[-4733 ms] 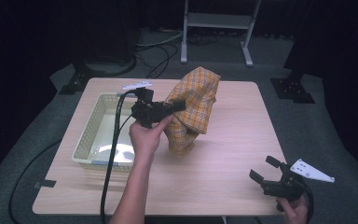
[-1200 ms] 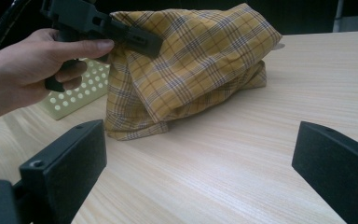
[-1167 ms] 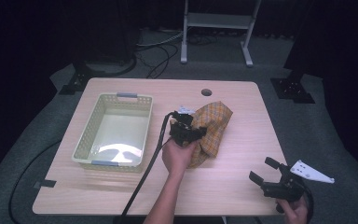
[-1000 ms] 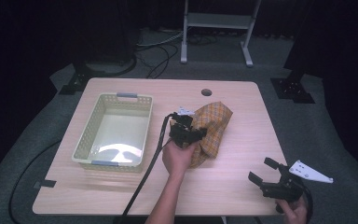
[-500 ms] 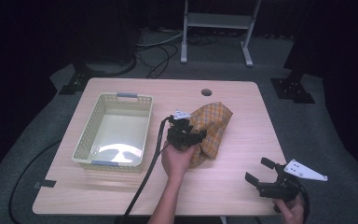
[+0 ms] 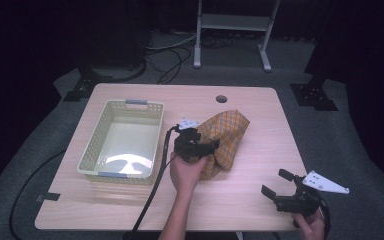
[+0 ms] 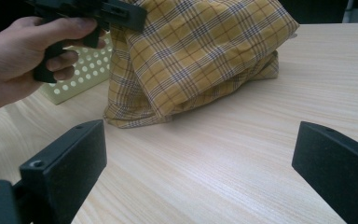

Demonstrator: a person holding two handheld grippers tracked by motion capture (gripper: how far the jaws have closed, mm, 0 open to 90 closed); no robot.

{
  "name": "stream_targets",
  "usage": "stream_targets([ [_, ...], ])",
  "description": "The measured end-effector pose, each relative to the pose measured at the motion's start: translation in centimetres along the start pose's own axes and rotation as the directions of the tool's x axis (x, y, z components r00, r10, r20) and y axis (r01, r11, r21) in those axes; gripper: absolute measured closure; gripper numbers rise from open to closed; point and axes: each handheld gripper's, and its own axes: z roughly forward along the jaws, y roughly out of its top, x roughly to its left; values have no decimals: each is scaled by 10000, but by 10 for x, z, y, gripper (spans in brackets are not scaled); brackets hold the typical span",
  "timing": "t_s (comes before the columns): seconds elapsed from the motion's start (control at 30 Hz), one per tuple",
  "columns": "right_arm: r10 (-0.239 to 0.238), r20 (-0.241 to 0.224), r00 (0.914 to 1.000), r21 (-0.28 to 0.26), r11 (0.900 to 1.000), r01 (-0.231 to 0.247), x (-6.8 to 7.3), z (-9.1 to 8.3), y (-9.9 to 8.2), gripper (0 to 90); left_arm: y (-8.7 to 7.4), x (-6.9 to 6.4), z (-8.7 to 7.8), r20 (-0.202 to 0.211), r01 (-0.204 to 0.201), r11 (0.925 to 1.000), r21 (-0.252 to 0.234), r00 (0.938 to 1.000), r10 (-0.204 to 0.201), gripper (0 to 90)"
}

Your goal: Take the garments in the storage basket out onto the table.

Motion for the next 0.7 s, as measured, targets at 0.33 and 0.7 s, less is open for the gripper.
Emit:
stream_targets([
  [0.33,-48,49,10000,137,9999,47,1,1,-1,29,-8,5,-28,710,615,9928,-1029,9960,-543,130],
  [0.7,-56,190,9998,247,9997,52,0,1,-2,29,-16,4,-47,1488,938,9820,-1638,9864,-694,107],
])
